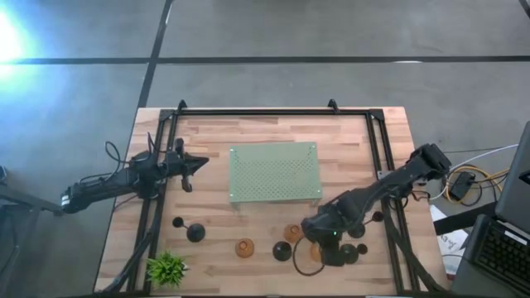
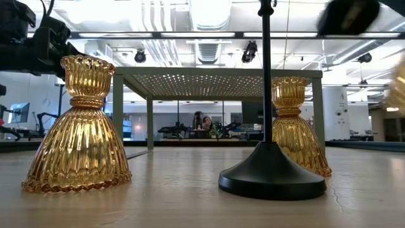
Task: Pick & Place candle stick holders
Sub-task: Put the yellow glass candle holder on the shelf
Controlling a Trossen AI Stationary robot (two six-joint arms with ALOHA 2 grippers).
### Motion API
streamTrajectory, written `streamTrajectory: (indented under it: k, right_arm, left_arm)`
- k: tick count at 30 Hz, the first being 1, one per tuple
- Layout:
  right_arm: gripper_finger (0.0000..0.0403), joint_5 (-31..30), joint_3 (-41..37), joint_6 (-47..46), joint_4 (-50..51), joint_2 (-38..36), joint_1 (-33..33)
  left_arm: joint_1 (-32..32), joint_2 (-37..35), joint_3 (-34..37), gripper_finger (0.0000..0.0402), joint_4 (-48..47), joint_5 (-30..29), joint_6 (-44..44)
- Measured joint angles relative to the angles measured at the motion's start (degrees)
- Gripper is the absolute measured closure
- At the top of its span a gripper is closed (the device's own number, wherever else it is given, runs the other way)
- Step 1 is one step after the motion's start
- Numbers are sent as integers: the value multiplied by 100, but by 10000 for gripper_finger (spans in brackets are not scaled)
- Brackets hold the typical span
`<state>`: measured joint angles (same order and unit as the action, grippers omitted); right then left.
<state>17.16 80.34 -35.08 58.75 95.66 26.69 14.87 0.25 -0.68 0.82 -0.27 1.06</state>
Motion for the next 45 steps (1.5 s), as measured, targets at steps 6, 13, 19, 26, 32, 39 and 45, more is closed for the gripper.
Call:
streamTrajectory:
  k: [6, 13, 19, 26, 32, 39, 45]
  right_arm:
    - [390, -97, 983, 813, 1363, 0, -598]
    - [390, -107, 1889, 1736, 2158, 0, -1349]
    - [390, -122, 2259, 2360, 2513, 0, -1960]
    - [390, -78, 2349, 2886, 2678, 0, -2580]
    - [390, -63, 2349, 3202, 2718, 52, -3018]
    - [390, -57, 2349, 3295, 2704, 50, -3292]
    - [390, 103, 2343, 3390, 2691, 237, -3315]
  left_arm:
    - [1, 0, 1, 388, 0, -1, -2]
    - [1, 0, 0, 388, 0, -1, -1]
    - [2, 0, 2, 388, 2, -2, -2]
    - [1, 0, 0, 388, 0, 0, -2]
    - [1, 0, 0, 388, 0, -1, -2]
    - [2, 0, 0, 388, 0, -2, -2]
    - [1, 0, 0, 388, 0, 0, 0]
